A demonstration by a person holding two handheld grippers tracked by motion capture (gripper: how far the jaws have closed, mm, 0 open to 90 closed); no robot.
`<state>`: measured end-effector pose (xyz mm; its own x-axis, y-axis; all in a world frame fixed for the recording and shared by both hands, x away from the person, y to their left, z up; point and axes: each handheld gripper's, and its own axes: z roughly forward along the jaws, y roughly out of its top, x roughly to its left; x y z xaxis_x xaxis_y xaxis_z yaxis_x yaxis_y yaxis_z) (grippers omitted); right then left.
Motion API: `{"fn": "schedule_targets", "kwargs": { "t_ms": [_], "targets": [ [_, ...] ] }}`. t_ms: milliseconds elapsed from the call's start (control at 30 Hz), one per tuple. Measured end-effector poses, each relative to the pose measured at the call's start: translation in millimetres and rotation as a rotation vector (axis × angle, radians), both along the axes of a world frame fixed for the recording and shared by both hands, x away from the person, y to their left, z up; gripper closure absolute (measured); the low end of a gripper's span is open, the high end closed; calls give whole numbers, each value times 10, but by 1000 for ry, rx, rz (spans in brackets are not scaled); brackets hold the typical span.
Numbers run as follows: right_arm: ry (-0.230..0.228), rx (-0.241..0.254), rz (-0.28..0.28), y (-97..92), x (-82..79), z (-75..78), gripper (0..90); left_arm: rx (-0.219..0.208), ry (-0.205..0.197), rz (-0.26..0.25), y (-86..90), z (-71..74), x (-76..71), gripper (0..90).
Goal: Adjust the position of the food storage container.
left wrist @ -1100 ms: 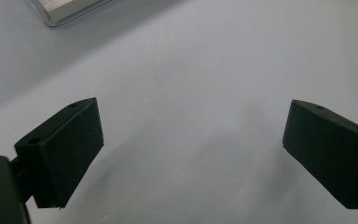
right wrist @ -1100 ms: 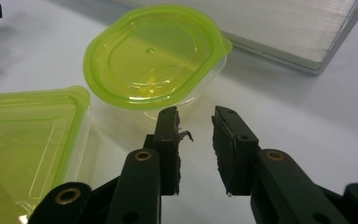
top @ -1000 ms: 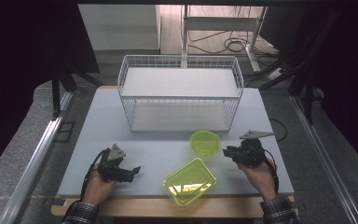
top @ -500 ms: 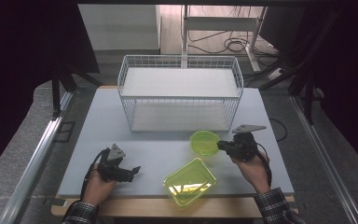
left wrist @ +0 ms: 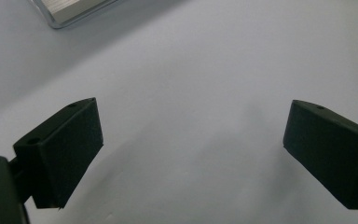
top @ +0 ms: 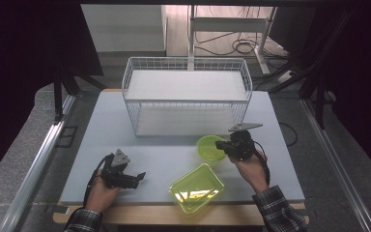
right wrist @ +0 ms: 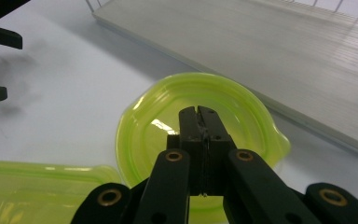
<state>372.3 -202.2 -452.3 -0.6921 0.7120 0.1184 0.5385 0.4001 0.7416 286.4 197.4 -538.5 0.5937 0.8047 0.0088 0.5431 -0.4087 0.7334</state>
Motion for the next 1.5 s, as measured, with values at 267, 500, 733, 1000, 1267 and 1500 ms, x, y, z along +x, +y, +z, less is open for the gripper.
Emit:
{"fn": "schedule_targets", "kwargs": {
  "t_ms": [267,500,733,1000,1267,1500],
  "targets": [
    [3,7,45,195,64,2,887,-2,-1,1,3,4,-2,46],
    [10,-10,88,368,93,-51,887,0,-1,0,-1,4,-3,47],
    [20,-23,120,546,110,-125,888,6,-2,-1,-4,4,-4,47],
    [25,-47,154,756,150,-190,888,10,-3,-3,-8,5,-6,48],
    [33,-99,153,834,199,-284,891,15,-2,-5,-13,3,-8,50],
    [33,-108,117,689,215,-269,891,16,-2,-5,-15,2,-8,52]
  ]
}}
